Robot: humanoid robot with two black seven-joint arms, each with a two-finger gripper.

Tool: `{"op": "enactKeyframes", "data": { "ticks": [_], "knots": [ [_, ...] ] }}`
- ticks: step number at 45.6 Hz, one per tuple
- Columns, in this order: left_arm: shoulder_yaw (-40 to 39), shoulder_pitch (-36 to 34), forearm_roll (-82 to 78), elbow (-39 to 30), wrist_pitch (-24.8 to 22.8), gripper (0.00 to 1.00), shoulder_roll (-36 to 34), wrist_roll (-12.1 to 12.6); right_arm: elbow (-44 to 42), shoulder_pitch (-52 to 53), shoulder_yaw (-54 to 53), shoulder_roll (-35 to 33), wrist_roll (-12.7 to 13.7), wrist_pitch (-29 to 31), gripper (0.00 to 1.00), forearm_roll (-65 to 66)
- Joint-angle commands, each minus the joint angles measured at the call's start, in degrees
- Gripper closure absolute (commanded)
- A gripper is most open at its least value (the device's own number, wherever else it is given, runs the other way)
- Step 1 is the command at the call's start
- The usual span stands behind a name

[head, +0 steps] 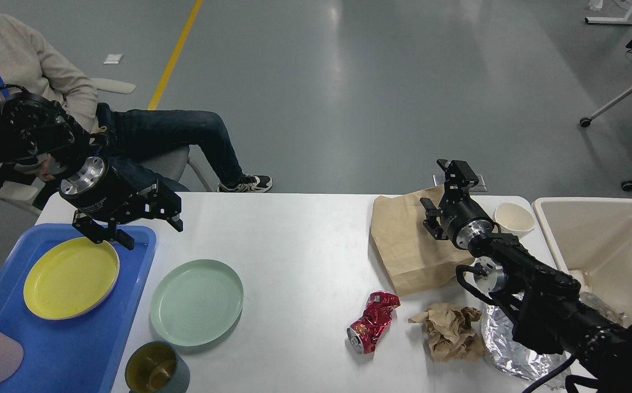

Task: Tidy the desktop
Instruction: 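Lower the left gripper onto the dark mug beside the tray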

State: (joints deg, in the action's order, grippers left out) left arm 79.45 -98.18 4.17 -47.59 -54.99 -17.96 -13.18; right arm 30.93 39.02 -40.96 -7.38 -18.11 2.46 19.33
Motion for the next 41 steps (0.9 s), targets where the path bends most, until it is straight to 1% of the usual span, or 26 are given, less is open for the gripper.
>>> {"op": "enactKeyframes", "data": {
  "ticks": [1, 5, 11, 18, 23, 26, 41],
  "knots": [
    [3.3, -2.0, 0.0, -3.8, 0.0, 0.04, 1.5, -0.2, 0.0, 0.0, 0.0, 0.0, 0.0, 0.0, 0.00, 0.0],
    [6.3, -2.8, 0.0, -6.3, 0.0, 0.04, 3.9, -0.2, 0.0, 0.0, 0.0, 0.0, 0.0, 0.0, 0.00, 0.0],
    [9.0, -3.6, 0.0, -7.9, 0.0, 0.04, 6.6, -0.1, 0.0, 0.0, 0.0, 0.0, 0.0, 0.0, 0.00, 0.0],
    [9.0, -2.2, -0.8, -10.1, 0.0, 0.04, 10.3, 0.1, 0.0, 0.0, 0.0, 0.0, 0.0, 0.0, 0.00, 0.0],
    [8.4, -1.9, -1.3, -14.9, 0.0, 0.04, 10.9, 0.0, 0.0, 0.0, 0.0, 0.0, 0.0, 0.0, 0.00, 0.0],
    [8.4, -1.9, -1.3, -16.6, 0.0, 0.04, 10.9, -0.2, 0.0, 0.0, 0.0, 0.0, 0.0, 0.0, 0.00, 0.0],
    [8.9, 2.1, -5.0, -17.1, 0.0, 0.04, 12.2, 0.5, 0.0, 0.0, 0.0, 0.0, 0.0, 0.0, 0.00, 0.0]
  ]
}}
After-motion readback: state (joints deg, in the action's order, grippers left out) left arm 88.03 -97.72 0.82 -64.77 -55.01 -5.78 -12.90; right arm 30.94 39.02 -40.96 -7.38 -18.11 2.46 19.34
